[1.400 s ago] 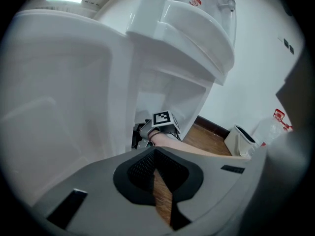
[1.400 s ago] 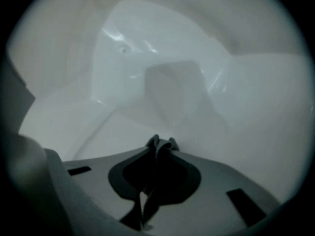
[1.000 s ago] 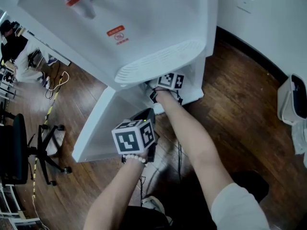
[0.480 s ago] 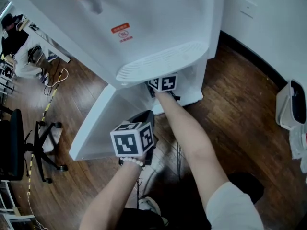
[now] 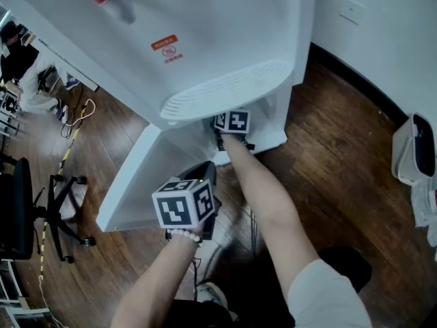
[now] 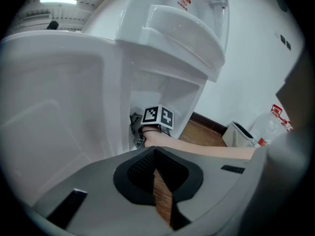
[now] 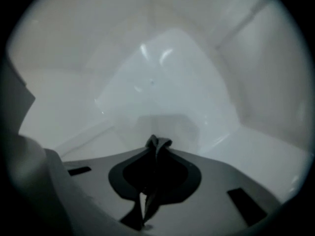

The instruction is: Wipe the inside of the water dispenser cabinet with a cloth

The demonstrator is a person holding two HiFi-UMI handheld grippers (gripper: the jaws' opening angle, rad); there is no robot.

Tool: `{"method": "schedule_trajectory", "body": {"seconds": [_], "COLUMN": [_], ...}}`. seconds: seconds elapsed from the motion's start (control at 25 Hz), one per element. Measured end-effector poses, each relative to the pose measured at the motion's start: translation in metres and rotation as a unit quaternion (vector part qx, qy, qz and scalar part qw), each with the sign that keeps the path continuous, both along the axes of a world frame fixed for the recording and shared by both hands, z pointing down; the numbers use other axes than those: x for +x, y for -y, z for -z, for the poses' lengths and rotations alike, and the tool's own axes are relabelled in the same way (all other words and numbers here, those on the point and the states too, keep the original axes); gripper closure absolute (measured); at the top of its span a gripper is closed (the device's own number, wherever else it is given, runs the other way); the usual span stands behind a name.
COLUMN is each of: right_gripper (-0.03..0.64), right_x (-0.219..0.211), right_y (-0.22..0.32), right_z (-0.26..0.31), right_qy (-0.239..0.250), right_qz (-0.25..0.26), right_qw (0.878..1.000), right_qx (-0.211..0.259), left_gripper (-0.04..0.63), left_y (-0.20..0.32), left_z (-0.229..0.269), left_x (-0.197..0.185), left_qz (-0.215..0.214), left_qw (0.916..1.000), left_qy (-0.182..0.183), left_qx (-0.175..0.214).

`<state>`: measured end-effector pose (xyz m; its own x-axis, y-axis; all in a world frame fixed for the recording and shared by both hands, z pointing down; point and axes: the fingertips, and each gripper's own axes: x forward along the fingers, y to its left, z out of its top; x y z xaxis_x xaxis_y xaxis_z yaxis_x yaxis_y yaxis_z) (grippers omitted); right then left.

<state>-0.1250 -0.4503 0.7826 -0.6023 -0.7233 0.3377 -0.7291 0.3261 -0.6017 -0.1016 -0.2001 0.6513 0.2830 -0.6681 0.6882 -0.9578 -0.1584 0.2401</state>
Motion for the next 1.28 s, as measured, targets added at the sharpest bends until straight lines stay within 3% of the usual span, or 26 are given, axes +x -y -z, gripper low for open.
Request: {"method": "schedule_trajectory", "body": {"seconds": [0.12, 0.24, 0.6, 0.88, 1.08, 1.28], "right_gripper": [0.586, 0.586, 0.584, 0.581, 0.580, 0.578], "right_x": [0.001, 0.000, 0.011, 0.018, 0.018, 0.014], "right_y": [0.001, 0.000, 0.003, 0.002, 0.006, 0.007], "right_z": [-0.001, 0.009, 0.083, 0.124, 0.109, 0.071], "right_qy": [-0.020, -0.003, 0.045, 0.045, 0.041, 0.032], "right_qz": [-0.004, -0.007, -0.034, -0.062, -0.061, -0.049], "right_qw": [1.000, 1.000, 0.990, 0.978, 0.982, 0.992], "right_qx": [0.004, 0.017, 0.128, 0.192, 0.172, 0.108], "left_gripper": [0.598, 0.598, 0.598, 0.598, 0.598, 0.598], "left_y": [-0.002, -0.002, 0.000, 0.001, 0.001, 0.002], "left_z": [0.001, 0.002, 0.009, 0.009, 0.004, -0.012], "left_x": [-0.004, -0.002, 0.009, 0.012, 0.011, 0.005], "left_qz": [0.004, 0.002, -0.006, -0.002, -0.003, 0.003], "left_qw": [1.0000, 1.0000, 0.9999, 0.9999, 1.0000, 0.9999], "left_qy": [0.000, -0.001, -0.002, -0.008, -0.007, 0.006], "left_qx": [-0.001, 0.000, 0.008, 0.007, 0.001, -0.014]}}
